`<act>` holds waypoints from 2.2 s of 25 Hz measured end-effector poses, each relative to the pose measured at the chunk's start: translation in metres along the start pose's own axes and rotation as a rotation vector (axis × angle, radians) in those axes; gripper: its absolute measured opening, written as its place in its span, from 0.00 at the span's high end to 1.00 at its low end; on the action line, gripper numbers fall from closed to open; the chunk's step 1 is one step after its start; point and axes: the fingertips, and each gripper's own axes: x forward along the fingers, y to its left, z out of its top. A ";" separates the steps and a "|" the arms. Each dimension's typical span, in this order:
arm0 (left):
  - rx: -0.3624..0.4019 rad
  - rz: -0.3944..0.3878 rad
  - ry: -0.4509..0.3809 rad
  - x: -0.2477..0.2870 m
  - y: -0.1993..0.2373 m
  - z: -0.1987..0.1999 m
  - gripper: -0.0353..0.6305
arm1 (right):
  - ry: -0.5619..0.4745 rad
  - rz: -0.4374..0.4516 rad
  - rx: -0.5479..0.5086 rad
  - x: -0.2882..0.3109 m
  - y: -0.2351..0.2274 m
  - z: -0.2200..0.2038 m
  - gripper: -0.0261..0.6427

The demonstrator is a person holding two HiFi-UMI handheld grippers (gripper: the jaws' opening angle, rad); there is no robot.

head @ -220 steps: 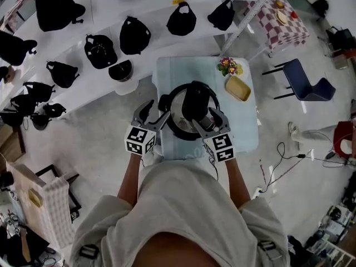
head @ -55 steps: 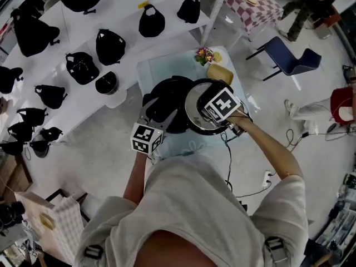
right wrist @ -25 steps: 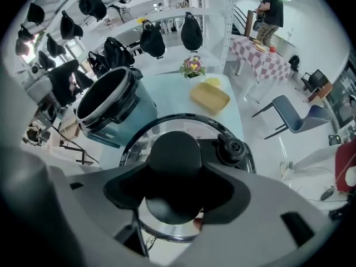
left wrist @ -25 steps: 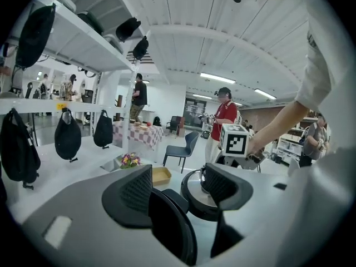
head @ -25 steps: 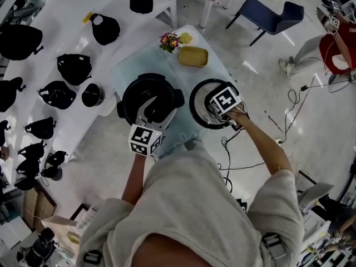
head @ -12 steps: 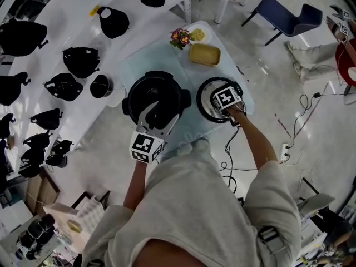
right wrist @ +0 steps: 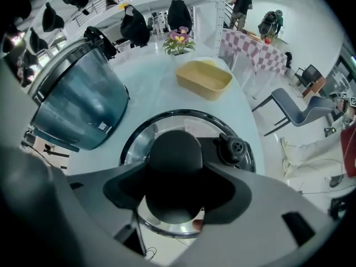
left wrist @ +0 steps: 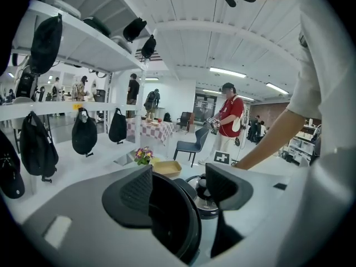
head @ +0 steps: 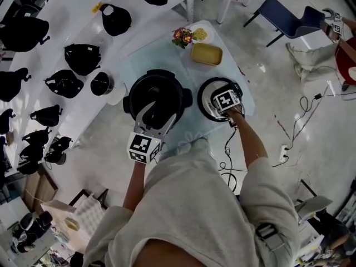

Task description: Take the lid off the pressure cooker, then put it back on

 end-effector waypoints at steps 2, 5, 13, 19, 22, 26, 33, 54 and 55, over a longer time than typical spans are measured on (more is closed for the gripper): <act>0.000 0.000 -0.001 -0.002 -0.001 0.000 0.52 | -0.012 0.002 0.001 -0.001 0.001 -0.001 0.54; 0.001 0.002 -0.006 -0.003 -0.001 0.000 0.52 | -0.012 -0.007 0.001 -0.001 -0.001 -0.002 0.54; 0.001 -0.011 -0.023 0.001 0.000 0.003 0.52 | -0.167 0.005 0.055 -0.037 0.004 0.022 0.52; -0.002 -0.031 -0.046 0.009 -0.004 0.010 0.52 | -0.495 0.037 0.113 -0.114 0.021 0.050 0.52; -0.005 -0.038 -0.066 0.012 -0.004 0.017 0.52 | -0.678 0.054 0.146 -0.166 0.034 0.066 0.53; -0.007 -0.040 -0.093 0.014 0.001 0.025 0.52 | -0.848 0.012 0.107 -0.228 0.053 0.075 0.53; -0.008 -0.057 -0.129 0.016 0.005 0.035 0.52 | -0.990 -0.071 0.052 -0.299 0.086 0.071 0.54; -0.027 -0.028 -0.137 0.014 0.014 0.034 0.53 | -0.584 -0.037 0.005 -0.162 0.045 0.040 0.52; -0.030 -0.023 -0.137 0.013 0.015 0.033 0.53 | -0.549 -0.032 0.008 -0.150 0.040 0.038 0.52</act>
